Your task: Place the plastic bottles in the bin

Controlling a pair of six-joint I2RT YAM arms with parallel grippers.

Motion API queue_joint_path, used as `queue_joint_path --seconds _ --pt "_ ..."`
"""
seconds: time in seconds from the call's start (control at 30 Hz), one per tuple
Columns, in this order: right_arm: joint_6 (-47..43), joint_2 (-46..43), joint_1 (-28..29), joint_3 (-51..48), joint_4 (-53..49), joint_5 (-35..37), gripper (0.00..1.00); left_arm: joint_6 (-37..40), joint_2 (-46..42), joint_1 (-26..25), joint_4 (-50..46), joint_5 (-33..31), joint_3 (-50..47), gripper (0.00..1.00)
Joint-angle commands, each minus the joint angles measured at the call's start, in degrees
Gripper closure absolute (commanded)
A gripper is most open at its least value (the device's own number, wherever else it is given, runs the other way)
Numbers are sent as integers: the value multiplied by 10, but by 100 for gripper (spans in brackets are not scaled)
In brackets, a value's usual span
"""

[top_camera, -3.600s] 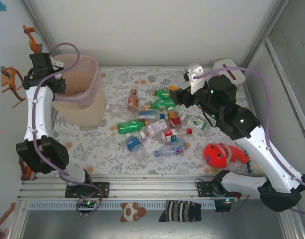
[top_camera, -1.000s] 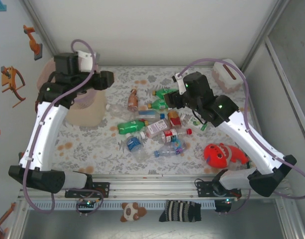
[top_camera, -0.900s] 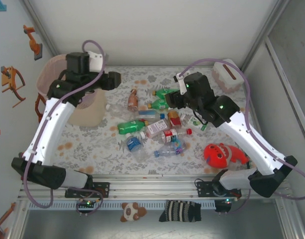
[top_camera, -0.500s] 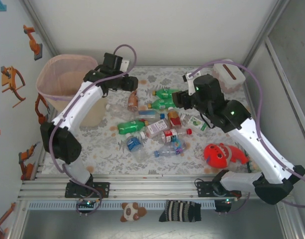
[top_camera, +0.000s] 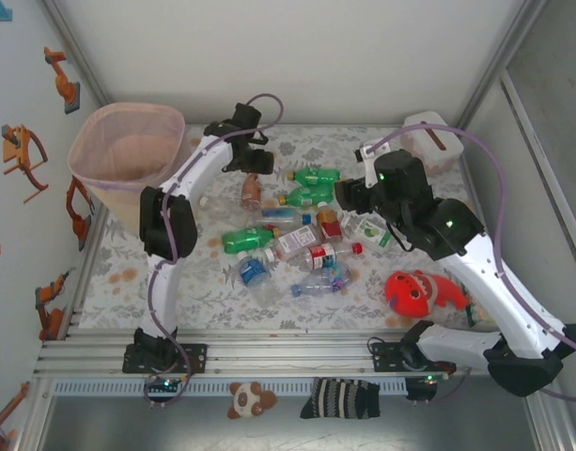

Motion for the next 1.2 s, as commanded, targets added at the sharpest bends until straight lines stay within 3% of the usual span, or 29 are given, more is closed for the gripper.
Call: queue_joint_path --seconds 0.0,0.3,0.93,1.17 --pt "11 -13 -3 -8 -7 19 29 -26 28 12 -70 -8 33 21" --pt "12 -9 -3 -14 -9 18 29 -55 83 17 -88 54 28 21" --pt "15 -16 -4 -25 -9 14 29 -48 77 13 -107 45 25 46" --pt "12 -19 -4 -27 -9 15 29 -42 47 13 -109 43 42 47"
